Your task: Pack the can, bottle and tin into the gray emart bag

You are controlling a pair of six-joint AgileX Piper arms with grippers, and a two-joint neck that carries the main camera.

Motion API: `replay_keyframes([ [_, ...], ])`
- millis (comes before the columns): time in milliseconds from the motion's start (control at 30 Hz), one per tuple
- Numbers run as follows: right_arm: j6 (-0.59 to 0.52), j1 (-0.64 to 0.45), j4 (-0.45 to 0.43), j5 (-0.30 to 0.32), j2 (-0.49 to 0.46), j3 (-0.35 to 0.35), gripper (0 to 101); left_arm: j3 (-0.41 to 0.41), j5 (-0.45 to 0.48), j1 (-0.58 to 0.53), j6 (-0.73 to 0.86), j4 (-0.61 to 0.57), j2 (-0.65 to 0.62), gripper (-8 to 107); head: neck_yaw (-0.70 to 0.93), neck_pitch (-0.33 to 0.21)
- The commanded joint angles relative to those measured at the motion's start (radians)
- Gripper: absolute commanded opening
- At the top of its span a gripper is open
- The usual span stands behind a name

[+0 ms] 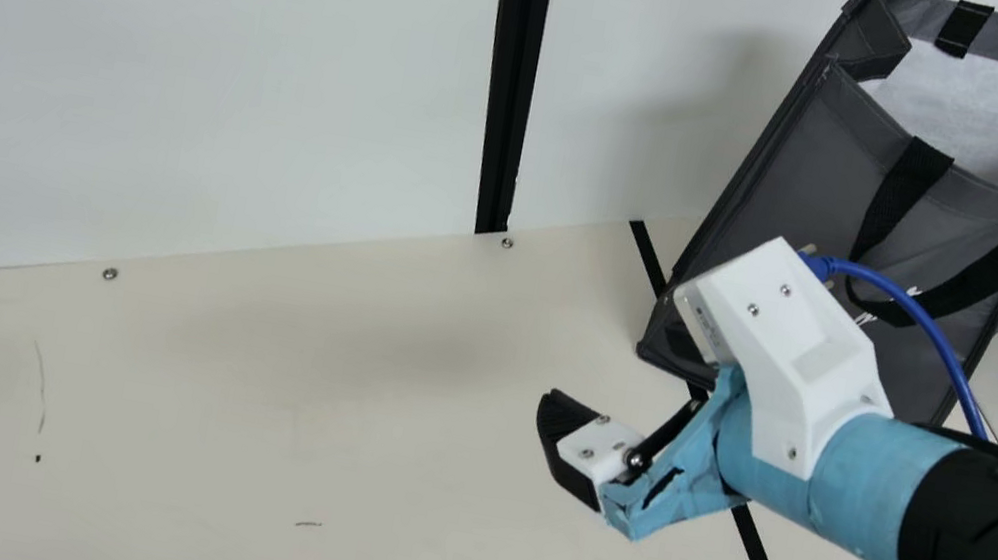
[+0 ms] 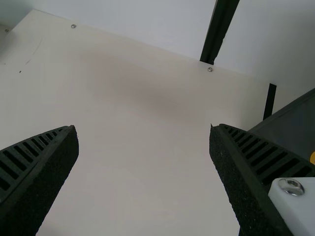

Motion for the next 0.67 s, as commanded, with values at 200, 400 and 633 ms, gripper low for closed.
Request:
replay_keyframes([
  [200, 0.0, 0.0, 0.0, 0.0, 0.0, 0.0, 91, 0.0, 0.0, 0.0, 0.0, 0.0, 0.0, 90, -0.002, -0.023],
  [400, 0.0, 0.0, 0.0, 0.0, 0.0, 0.0, 91, 0.0, 0.0, 0.0, 0.0, 0.0, 0.0, 90, -0.002, -0.023],
  [633, 0.0, 0.0, 0.0, 0.0, 0.0, 0.0, 91, 0.0, 0.0, 0.0, 0.0, 0.0, 0.0, 90, -0.002, -0.023],
])
